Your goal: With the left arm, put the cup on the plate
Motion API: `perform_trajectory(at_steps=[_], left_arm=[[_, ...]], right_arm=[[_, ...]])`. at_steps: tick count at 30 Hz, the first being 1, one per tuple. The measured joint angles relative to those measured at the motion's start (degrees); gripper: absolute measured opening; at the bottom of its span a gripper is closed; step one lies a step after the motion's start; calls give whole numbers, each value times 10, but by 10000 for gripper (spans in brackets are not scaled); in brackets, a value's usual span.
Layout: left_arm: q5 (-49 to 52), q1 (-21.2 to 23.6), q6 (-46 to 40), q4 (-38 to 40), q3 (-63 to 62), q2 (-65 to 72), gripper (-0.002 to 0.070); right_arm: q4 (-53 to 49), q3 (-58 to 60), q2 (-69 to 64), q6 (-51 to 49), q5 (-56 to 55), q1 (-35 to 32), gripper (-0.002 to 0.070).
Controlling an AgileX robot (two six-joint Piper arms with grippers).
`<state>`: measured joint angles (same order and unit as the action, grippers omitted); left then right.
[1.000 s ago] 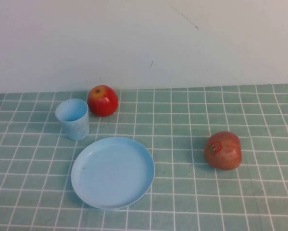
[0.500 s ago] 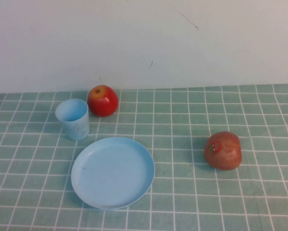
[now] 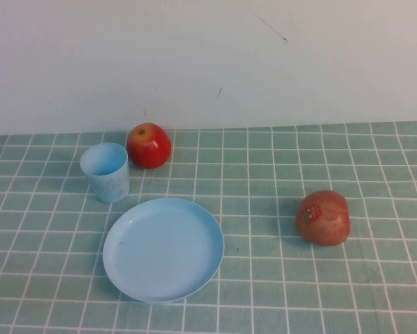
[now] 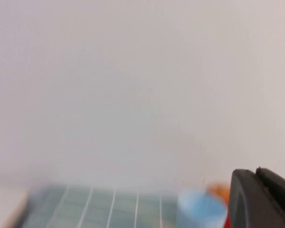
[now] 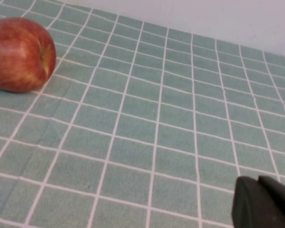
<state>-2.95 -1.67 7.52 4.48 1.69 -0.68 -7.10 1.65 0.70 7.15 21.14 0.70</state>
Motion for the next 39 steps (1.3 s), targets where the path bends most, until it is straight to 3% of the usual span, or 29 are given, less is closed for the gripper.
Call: perform_trajectory(at_steps=[8, 11, 14, 19, 28, 39], left_arm=[[-388, 0, 73, 1, 0, 0, -2], [-446, 0, 94, 1, -11, -1, -3], [-389, 0, 106, 2, -74, -1, -2], [-153, 0, 93, 3, -261, 16, -3], [248, 0, 86, -9, -496, 237, -3], [332, 0, 74, 15, -518, 432, -3]], right_arm=[[0, 0, 0, 0, 0, 0, -2], [0, 0, 0, 0, 0, 0, -2], [0, 0, 0, 0, 0, 0, -2], [0, 0, 0, 0, 0, 0, -2], [0, 0, 0, 0, 0, 0, -2], [0, 0, 0, 0, 0, 0, -2]])
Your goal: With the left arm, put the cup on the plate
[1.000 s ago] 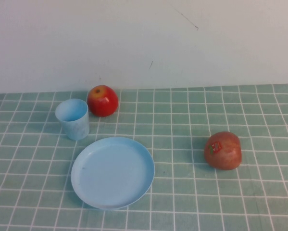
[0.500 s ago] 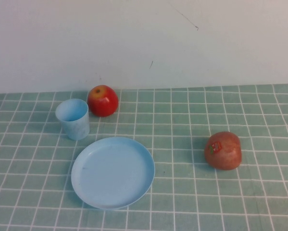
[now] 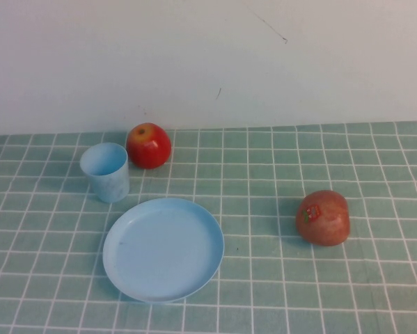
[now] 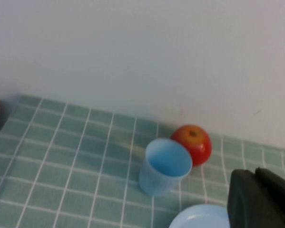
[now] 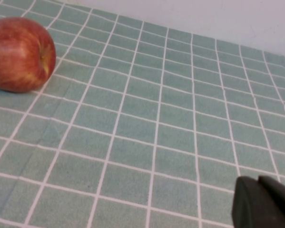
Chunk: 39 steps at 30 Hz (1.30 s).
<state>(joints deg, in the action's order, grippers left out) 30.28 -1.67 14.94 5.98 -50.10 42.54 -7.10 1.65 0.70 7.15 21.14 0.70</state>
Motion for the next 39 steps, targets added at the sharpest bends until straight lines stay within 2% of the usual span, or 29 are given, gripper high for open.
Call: perform_trajectory(at_steps=[3, 6, 8, 13, 16, 33, 39], left_arm=[[47, 0, -27, 2, -33, 66, 1], [106, 0, -51, 9, -81, 136, 44], [147, 0, -60, 10, -122, 187, 118], [229, 0, -68, 11, -218, 311, 362], [246, 0, -69, 11, -264, 374, 421], [240, 0, -76, 16, -408, 649, 446], [190, 0, -76, 20, -420, 715, 447]], right_arm=[[0, 0, 0, 0, 0, 0, -2], [0, 0, 0, 0, 0, 0, -2], [0, 0, 0, 0, 0, 0, -2], [0, 0, 0, 0, 0, 0, -2], [0, 0, 0, 0, 0, 0, -2], [0, 0, 0, 0, 0, 0, -2], [0, 0, 0, 0, 0, 0, -2]])
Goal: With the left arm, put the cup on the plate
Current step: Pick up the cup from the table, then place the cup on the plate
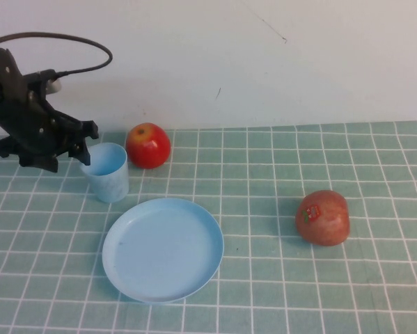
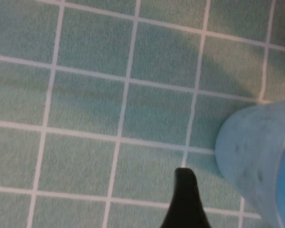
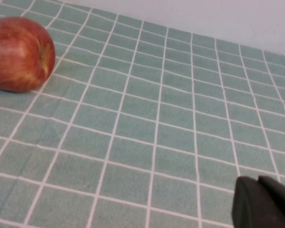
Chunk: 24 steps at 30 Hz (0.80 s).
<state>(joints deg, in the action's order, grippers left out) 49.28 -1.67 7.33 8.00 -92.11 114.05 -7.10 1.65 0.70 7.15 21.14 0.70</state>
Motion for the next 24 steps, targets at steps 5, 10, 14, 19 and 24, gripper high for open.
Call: perform_trajectory(at_steps=[5, 10, 14, 19, 24], left_arm=[[-50, 0, -3, 22, -4, 43, 430], [-65, 0, -29, 26, -4, 60, 116], [-43, 0, -51, 27, -29, 62, 26], [24, 0, -93, 34, -97, 54, 19], [117, 0, -197, 68, -156, 22, 19]], right_arm=[[0, 0, 0, 0, 0, 0, -2], [0, 0, 0, 0, 0, 0, -2], [0, 0, 0, 0, 0, 0, -2], [0, 0, 0, 0, 0, 0, -2], [0, 0, 0, 0, 0, 0, -2]])
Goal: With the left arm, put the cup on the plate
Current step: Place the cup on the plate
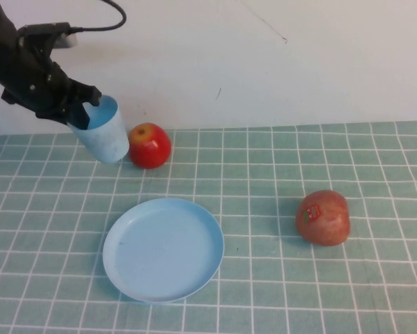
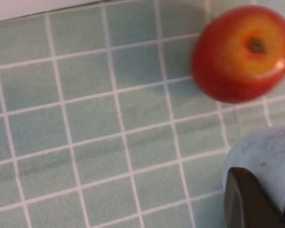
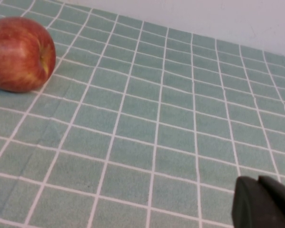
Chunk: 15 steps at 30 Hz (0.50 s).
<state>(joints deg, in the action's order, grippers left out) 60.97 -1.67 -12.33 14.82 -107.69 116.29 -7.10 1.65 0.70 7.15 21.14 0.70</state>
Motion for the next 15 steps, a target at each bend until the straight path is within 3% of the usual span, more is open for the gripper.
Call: perform_trajectory(at_steps=[6, 15], left_arm=[[87, -9, -85, 48, -12, -39, 19], [98, -102, -49, -13, -12, -63, 19]], right_arm=[[0, 0, 0, 0, 0, 0, -2], [0, 0, 0, 0, 0, 0, -2]])
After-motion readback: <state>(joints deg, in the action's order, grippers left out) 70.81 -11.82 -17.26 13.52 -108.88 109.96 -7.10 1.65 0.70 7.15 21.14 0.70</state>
